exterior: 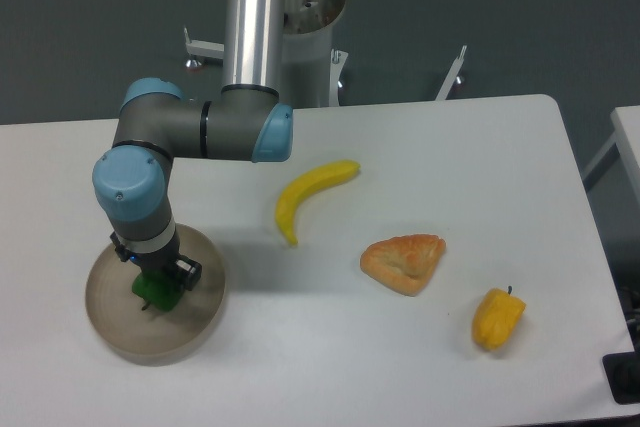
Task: Place the green pepper on the plate
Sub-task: 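Lower the green pepper onto the plate center, then open the gripper and raise it away from the pepper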
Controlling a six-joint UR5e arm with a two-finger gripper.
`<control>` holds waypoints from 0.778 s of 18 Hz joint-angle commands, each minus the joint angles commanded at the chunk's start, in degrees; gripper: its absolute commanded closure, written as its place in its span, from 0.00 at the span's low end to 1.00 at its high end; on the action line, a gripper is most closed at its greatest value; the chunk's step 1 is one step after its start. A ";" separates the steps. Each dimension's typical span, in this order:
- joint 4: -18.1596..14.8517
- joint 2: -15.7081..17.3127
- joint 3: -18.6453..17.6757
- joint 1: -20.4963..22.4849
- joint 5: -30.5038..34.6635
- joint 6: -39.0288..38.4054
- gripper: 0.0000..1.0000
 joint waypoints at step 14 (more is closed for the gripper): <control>-5.80 8.43 0.97 12.82 2.81 18.34 0.04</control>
